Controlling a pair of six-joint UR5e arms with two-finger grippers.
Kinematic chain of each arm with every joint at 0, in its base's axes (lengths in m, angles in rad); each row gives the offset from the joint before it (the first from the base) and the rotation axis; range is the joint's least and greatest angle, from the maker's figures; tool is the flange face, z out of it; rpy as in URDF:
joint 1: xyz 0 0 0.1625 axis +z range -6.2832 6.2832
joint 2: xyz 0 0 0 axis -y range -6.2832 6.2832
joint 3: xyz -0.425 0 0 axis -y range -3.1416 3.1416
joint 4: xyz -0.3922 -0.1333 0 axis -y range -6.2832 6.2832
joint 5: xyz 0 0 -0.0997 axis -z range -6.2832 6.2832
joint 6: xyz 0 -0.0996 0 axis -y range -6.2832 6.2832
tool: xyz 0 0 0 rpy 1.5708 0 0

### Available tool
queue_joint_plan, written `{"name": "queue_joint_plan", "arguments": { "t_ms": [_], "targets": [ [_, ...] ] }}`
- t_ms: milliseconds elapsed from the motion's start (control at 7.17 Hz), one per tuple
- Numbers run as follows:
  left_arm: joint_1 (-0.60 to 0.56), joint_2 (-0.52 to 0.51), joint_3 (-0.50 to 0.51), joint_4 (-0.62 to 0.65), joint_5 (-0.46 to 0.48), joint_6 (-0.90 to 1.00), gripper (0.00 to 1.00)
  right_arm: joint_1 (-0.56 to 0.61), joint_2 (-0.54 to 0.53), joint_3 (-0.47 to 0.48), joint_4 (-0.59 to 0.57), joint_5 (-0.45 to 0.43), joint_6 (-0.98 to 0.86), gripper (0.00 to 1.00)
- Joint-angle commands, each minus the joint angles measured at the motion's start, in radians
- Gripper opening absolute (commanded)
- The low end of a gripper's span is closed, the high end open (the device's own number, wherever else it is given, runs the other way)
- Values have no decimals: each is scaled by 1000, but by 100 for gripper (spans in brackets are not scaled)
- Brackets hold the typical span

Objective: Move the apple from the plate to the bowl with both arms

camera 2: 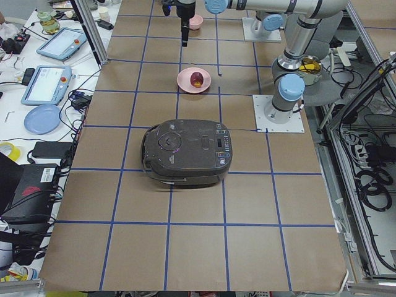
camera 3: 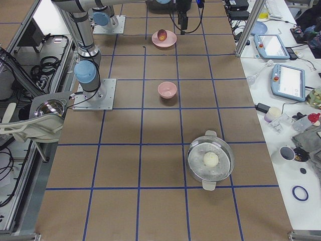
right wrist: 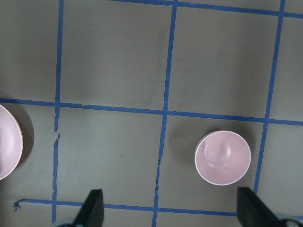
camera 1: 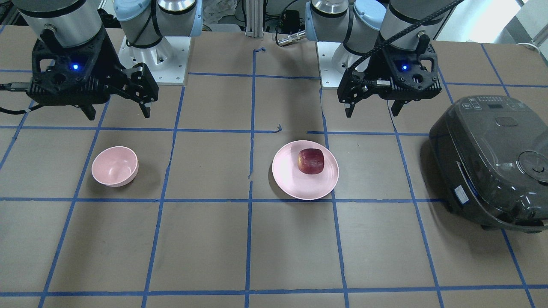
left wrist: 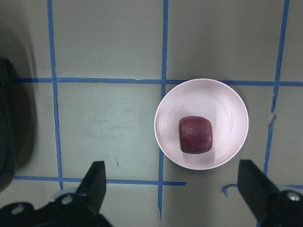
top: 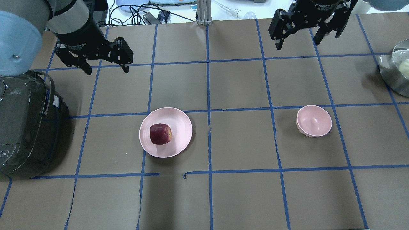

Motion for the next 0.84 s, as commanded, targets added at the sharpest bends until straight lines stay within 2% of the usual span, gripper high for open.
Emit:
{"name": "queue_joint_plan", "arguments": {
  "t_ms": [0, 558, 698],
  "targets": [
    [0, 0, -1, 0, 0, 0, 100, 0, 1, 10, -9, -1, 0, 100],
    [9, 1, 7, -7, -2, 21, 100, 0, -2, 33, -12, 1, 0, 100],
    [12, 1, 12, -9, -43, 21, 100, 0, -1, 36, -12, 1, 0, 100]
  ]
}}
